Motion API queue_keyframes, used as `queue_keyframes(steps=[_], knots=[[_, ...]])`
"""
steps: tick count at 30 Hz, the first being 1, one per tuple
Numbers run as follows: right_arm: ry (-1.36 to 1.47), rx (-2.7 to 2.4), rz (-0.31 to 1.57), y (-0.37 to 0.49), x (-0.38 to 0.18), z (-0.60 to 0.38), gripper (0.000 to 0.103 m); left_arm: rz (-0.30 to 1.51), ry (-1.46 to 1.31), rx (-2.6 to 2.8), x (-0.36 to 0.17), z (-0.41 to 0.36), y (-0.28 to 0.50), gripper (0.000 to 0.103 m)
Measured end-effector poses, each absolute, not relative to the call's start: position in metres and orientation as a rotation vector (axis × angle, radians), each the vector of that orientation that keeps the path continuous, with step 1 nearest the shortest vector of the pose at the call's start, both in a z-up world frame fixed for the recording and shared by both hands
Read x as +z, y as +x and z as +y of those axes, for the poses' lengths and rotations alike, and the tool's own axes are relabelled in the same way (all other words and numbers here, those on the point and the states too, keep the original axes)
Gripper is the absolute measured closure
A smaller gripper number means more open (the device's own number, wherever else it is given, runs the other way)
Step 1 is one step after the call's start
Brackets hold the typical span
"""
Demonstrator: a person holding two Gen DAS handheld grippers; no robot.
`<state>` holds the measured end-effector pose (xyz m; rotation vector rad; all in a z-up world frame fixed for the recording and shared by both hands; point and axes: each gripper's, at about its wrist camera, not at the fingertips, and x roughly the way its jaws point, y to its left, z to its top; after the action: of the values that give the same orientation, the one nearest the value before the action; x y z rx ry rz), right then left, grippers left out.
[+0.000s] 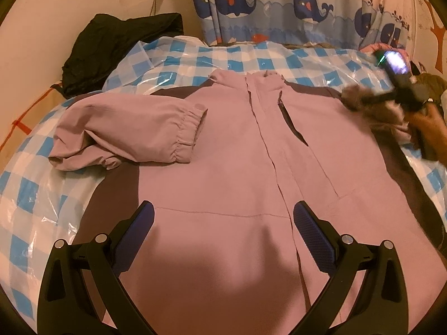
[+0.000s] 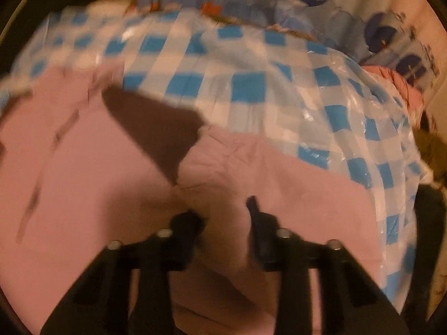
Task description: Fold large clothes
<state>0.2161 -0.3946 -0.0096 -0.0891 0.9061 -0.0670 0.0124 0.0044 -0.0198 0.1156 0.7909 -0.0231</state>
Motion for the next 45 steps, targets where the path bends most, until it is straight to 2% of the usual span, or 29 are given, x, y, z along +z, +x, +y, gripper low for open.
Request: queue_keyframes(steps=[8, 13, 14, 16, 17, 18, 20, 23, 26, 28, 33, 36, 40, 45], knots=[[0.259, -0.240, 0.577, 0.142, 0.127, -0.560, 0.075, 0.781, 0.178, -0.006, -0.028, -0.008, 0.012, 0.007], [0.412, -0.442, 0.524, 0.078, 0.136, -0.667, 0.075, 0.796, 0.200, 0.013, -0.037, -0.011, 0.016, 0.007], [0.444, -0.466, 0.535, 0.067, 0.130, -0.682, 0.068, 0.799, 0.203, 0.014, -0.039, -0.011, 0.016, 0.007], [0.493, -0.559, 0.512, 0.033, 0.121, -0.709, 0.045, 0.801, 0.207, 0.018, -0.040, -0.011, 0.018, 0.007], [0.519, -0.606, 0.487, 0.017, 0.120, -0.719, 0.025, 0.801, 0.209, 0.018, -0.041, -0.012, 0.018, 0.007], [0.565, -0.637, 0.442, -0.006, 0.120, -0.730, 0.020, 0.801, 0.211, 0.018, -0.041, -0.011, 0.018, 0.007], [0.602, -0.625, 0.401, -0.027, 0.121, -0.732, 0.020, 0.795, 0.215, 0.022, -0.040, -0.011, 0.018, 0.007], [0.575, -0.487, 0.401, -0.040, 0.121, -0.697, 0.020, 0.756, 0.264, 0.059, -0.036, -0.012, 0.015, 0.007], [0.516, -0.259, 0.482, -0.032, 0.105, -0.619, 0.019, 0.729, 0.338, 0.099, -0.032, -0.010, 0.018, 0.007], [0.487, -0.075, 0.573, -0.015, 0.082, -0.552, 0.016, 0.712, 0.399, 0.129, -0.030, -0.004, 0.023, 0.007], [0.570, 0.334, 0.794, 0.037, 0.014, -0.404, 0.016, 0.670, 0.543, 0.155, -0.018, 0.028, 0.057, 0.007], [0.522, 0.415, 0.860, 0.052, -0.018, -0.345, 0.016, 0.622, 0.629, 0.031, -0.014, 0.042, 0.079, 0.007], [0.477, 0.432, 0.949, 0.056, -0.056, -0.317, 0.016, 0.625, 0.776, -0.120, -0.027, 0.053, 0.106, 0.007], [0.508, 0.445, 0.935, 0.047, -0.064, -0.326, 0.016, 0.716, 0.828, -0.306, -0.054, 0.062, 0.123, 0.007]])
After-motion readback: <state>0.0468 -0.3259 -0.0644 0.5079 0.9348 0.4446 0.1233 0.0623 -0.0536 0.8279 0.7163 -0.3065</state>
